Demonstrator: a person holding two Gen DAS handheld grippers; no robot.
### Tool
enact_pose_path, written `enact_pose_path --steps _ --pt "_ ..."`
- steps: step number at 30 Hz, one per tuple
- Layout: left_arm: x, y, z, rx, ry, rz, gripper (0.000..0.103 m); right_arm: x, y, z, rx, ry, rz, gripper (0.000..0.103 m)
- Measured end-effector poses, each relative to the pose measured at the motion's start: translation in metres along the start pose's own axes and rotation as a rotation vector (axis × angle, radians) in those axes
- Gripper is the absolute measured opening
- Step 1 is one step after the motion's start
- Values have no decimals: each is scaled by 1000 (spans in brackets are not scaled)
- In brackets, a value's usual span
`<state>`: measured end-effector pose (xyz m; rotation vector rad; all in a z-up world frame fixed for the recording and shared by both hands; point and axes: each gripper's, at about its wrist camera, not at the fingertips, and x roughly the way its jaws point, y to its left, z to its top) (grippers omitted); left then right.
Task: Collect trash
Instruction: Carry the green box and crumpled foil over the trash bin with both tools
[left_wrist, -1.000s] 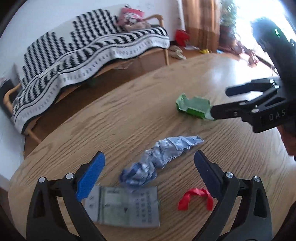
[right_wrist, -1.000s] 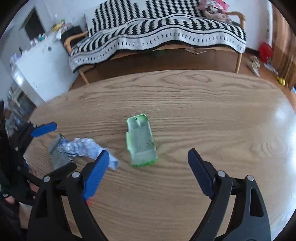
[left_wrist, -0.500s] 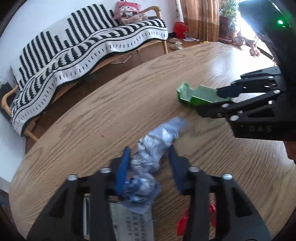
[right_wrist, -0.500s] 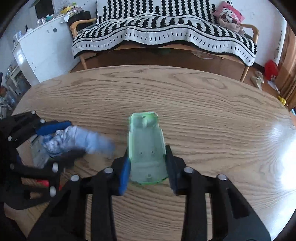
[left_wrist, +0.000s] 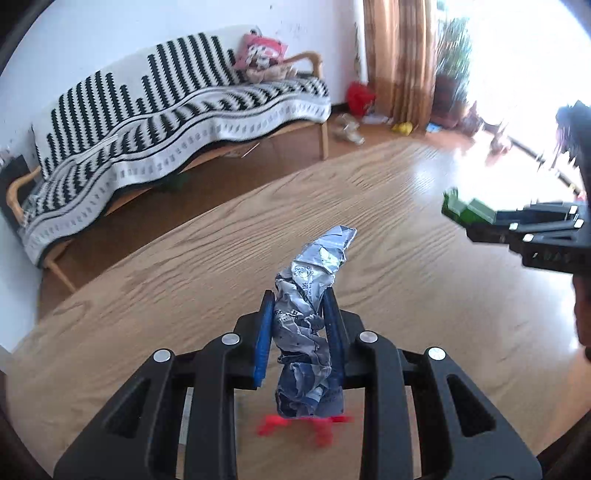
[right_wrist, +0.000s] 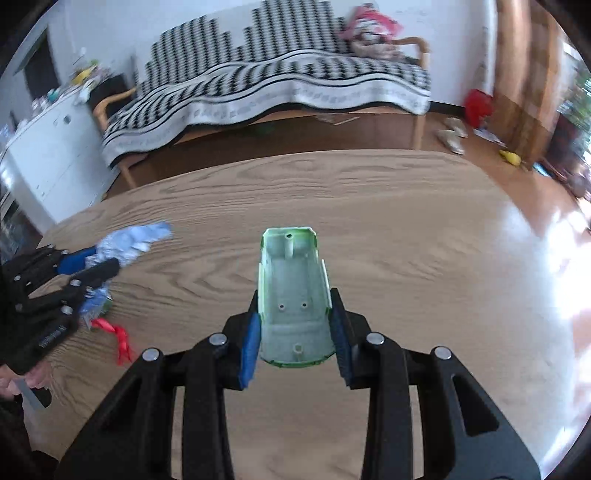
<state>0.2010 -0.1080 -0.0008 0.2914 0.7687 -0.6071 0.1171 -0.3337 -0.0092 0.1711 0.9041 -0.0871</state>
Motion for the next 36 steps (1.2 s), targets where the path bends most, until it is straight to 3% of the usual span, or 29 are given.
enact_pose_path --steps 3,9,13,17,21,25,30,36 --pt "-13 -38 7 5 -30 -45 26 -37 -42 -21 54 -21 -67 34" --pt "-18 -160 27 82 -75 -195 26 -115 -149 -88 246 -70 -242 34" --pt "-15 -259 27 141 -61 -352 26 -162 -229 -155 415 -87 -393 34" --pt "-5 -334 16 188 -8 -471 26 -189 -296 -224 565 -59 -502 34" --pt "3 -405 -2 282 26 -523 26 -197 -343 -279 697 -23 -493 34" --pt "17 -449 -23 329 81 -574 26 -186 -366 -307 767 27 -444 34" --pt "37 -484 -52 396 140 -578 26 -165 -367 -308 790 82 -393 34" --pt "58 -494 -63 415 185 -580 26 -155 -360 -292 794 88 -377 34"
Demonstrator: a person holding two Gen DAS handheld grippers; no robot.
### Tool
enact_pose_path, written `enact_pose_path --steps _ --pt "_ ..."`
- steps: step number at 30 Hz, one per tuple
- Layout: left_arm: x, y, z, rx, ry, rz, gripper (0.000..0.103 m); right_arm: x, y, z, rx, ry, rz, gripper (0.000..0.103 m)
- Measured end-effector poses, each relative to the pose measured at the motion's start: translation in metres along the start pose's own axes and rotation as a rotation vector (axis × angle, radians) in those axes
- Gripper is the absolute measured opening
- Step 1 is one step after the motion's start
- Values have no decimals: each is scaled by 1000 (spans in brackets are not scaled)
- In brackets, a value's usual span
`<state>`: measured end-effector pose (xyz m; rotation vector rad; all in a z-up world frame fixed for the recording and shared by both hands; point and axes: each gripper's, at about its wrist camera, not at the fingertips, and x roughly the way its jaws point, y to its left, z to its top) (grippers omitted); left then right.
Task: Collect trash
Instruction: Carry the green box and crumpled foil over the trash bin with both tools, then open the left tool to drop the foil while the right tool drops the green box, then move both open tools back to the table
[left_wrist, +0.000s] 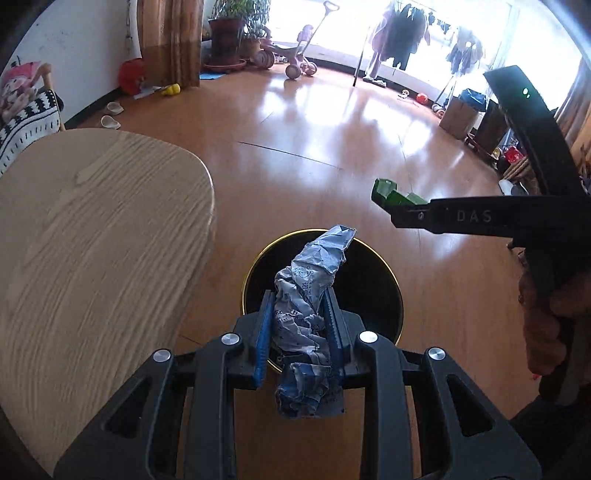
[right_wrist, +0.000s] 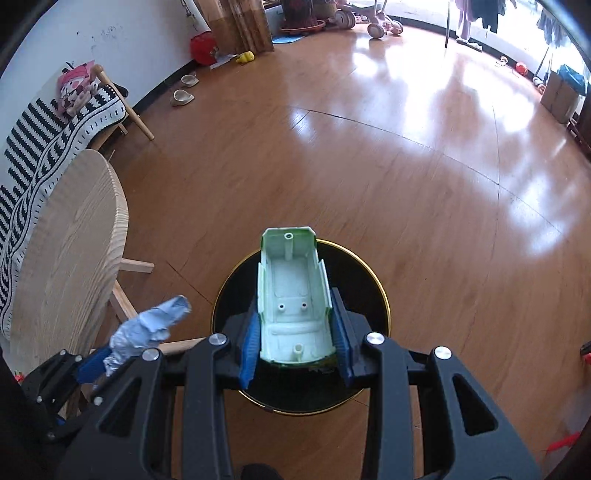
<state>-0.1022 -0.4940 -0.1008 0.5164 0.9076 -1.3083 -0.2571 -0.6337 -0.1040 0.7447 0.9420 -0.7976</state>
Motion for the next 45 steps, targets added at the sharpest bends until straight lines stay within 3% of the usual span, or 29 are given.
enact_pose_path --steps 10,12,14,17,27,30,32,34,40,45 --pt "6 -1 0 3 -3 -35 27 0 -2 6 7 -10 -2 34" --pt "5 -1 2 1 -9 -33 34 1 -1 7 13 -15 -1 34" --pt "3 1 2 -10 -18 -41 58 2 -1 7 18 -11 4 35" --pt "-2 0 1 -14 -35 -49 63 3 1 6 11 -7 1 35" --pt "-22 2 6 -28 -64 -59 66 2 3 6 4 -2 8 35" --pt "-34 6 5 -35 -87 -56 73 4 3 9 -2 4 3 35" --pt "-44 10 3 -40 -100 -43 79 3 6 10 -7 4 1 47" --pt "-55 16 0 -53 -112 -28 82 -1 11 10 -14 -11 -1 66" --pt "-106 56 -20 -146 -160 39 90 -19 39 9 -63 -44 39 67" --pt "-170 120 -54 -277 -199 201 91 -42 102 -3 -196 -74 131 70"
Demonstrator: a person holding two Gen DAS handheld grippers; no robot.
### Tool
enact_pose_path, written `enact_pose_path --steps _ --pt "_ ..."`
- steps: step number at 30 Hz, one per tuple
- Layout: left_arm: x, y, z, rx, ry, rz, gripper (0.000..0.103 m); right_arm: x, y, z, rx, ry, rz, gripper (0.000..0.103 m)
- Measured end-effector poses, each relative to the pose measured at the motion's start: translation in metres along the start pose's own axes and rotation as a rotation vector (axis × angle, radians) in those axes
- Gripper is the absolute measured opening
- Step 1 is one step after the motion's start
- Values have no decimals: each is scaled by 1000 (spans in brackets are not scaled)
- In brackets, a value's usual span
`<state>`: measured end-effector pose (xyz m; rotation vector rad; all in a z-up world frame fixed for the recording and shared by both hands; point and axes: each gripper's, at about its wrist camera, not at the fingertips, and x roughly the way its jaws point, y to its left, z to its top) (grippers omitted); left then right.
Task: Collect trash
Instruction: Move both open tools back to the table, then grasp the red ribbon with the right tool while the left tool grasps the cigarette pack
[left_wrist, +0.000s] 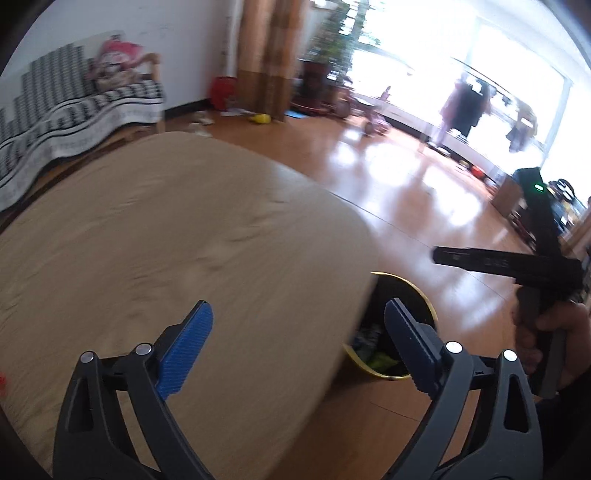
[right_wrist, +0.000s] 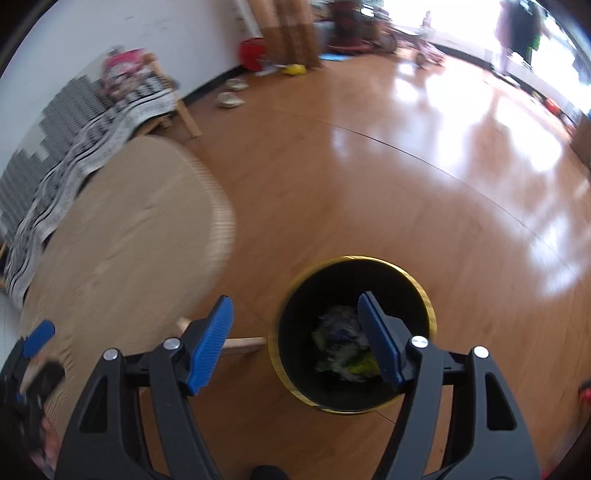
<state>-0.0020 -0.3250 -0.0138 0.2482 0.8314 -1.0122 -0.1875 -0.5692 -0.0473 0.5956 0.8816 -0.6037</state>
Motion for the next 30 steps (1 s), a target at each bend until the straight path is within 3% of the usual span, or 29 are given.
enact_pose_path --steps 6,14,21,25,30 --pt "-71 120 -16 -224 -34 230 92 -8 135 -10 -263 -9 150 70" --pt "-160 261 -70 -487 -31 536 92 -7 343 -64 -618 32 363 71" --pt "-211 343 -121 -728 -40 617 92 19 481 -119 -819 84 419 72" --pt "-222 376 -148 -814 -21 641 92 44 522 -135 -865 98 402 72" --pt "-219 398 -155 -884 -12 631 92 78 548 -145 -886 140 376 71"
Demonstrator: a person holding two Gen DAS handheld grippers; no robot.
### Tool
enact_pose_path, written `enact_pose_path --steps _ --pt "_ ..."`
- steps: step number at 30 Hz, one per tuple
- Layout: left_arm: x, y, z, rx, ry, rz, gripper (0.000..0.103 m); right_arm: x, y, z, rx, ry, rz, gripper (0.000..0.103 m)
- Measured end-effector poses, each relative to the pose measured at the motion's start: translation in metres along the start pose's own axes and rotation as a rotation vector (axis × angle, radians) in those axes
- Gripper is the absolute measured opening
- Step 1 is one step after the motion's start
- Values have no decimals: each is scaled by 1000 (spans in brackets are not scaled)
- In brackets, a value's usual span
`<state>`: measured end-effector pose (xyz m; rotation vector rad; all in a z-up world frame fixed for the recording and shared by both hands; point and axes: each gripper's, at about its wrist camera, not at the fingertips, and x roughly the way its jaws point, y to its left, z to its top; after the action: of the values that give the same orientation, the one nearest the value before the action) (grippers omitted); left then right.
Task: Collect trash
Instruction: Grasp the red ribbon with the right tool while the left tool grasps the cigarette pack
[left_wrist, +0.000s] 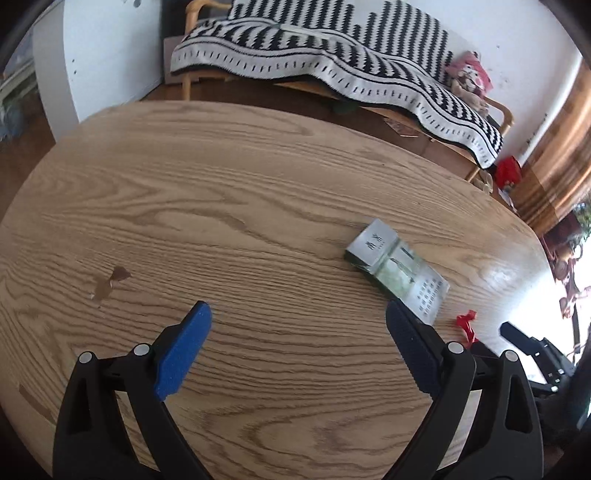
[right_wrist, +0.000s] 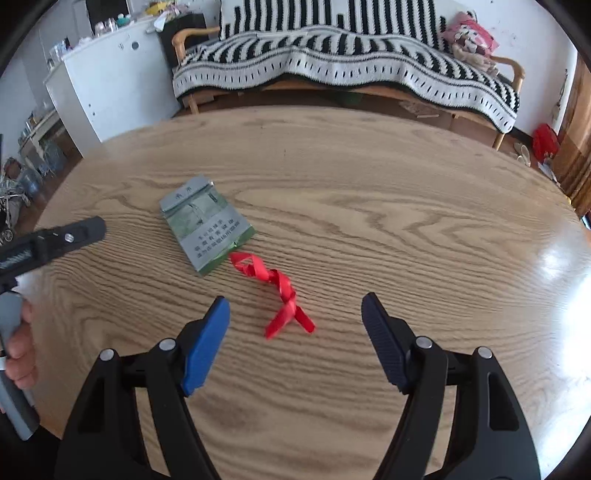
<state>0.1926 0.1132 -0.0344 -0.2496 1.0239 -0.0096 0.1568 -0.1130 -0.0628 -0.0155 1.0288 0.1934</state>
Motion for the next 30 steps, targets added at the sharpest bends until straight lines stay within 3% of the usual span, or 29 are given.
enact_pose_path --steps 2,11,13,22,30 --pt "7 1 3 -7 4 0 92 8 1 2 -1 8 4 70" --pt "26 -26 3 0 27 19 92 22 8 4 -67 11 -23 39" --pt "28 -33 1 -3 30 19 93 21 8 3 -80 17 -11 13" --pt "46 -63 1 -59 57 35 92 -3 -10 -3 -48 3 8 11" --pt "71 -94 15 -130 56 126 93 -20 -26 -15 -23 -3 23 11"
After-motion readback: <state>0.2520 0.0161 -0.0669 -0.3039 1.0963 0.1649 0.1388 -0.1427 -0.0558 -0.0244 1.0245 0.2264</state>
